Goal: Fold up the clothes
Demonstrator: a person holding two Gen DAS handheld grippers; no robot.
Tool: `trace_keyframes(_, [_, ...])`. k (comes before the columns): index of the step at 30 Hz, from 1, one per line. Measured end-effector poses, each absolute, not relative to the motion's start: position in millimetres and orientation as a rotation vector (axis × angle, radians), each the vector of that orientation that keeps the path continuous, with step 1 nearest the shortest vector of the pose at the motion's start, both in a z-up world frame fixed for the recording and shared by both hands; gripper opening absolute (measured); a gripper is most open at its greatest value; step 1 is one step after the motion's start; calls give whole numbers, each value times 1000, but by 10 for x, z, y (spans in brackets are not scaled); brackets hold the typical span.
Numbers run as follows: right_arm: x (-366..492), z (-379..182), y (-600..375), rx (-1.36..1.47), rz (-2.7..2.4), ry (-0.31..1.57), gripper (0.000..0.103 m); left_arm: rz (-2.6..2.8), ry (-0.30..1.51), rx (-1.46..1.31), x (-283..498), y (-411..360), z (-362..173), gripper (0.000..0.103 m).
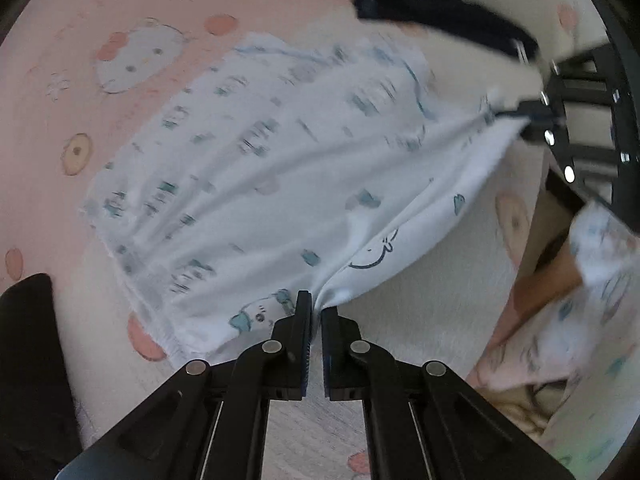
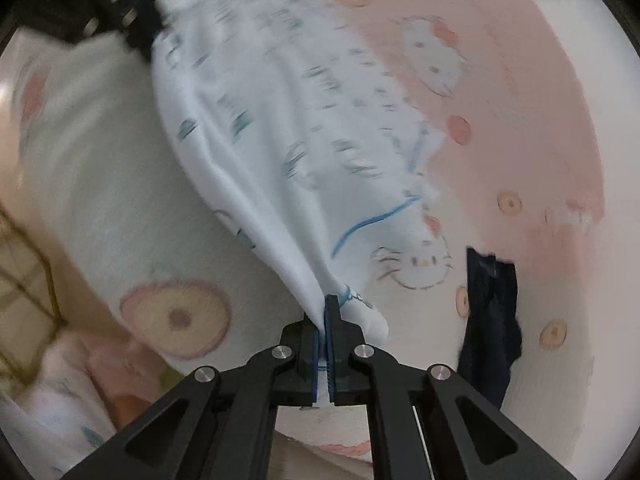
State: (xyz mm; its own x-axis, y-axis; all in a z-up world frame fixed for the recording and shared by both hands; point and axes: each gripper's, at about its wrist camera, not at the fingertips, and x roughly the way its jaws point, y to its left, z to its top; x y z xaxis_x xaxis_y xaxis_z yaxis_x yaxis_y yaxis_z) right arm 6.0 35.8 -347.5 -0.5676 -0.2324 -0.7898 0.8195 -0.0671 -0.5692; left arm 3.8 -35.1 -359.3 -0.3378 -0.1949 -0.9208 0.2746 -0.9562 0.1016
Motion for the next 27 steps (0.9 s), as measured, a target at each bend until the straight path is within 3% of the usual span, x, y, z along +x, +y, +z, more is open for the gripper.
trace_keyframes(10, [-29, -3074, 134, 654, -1920, 1277, 4, -2354, 113, 1481, 37, -647, -3289, 2])
trace_keyframes(16, [-302, -2887, -30, 735, -1995, 1069, 4, -2326, 155, 1426, -3, -988, -3163, 2])
trace_keyframes(27, [-939, -3054, -591, 920, -2002, 851, 4, -2232, 217, 1404, -173, -1540, -3256, 2])
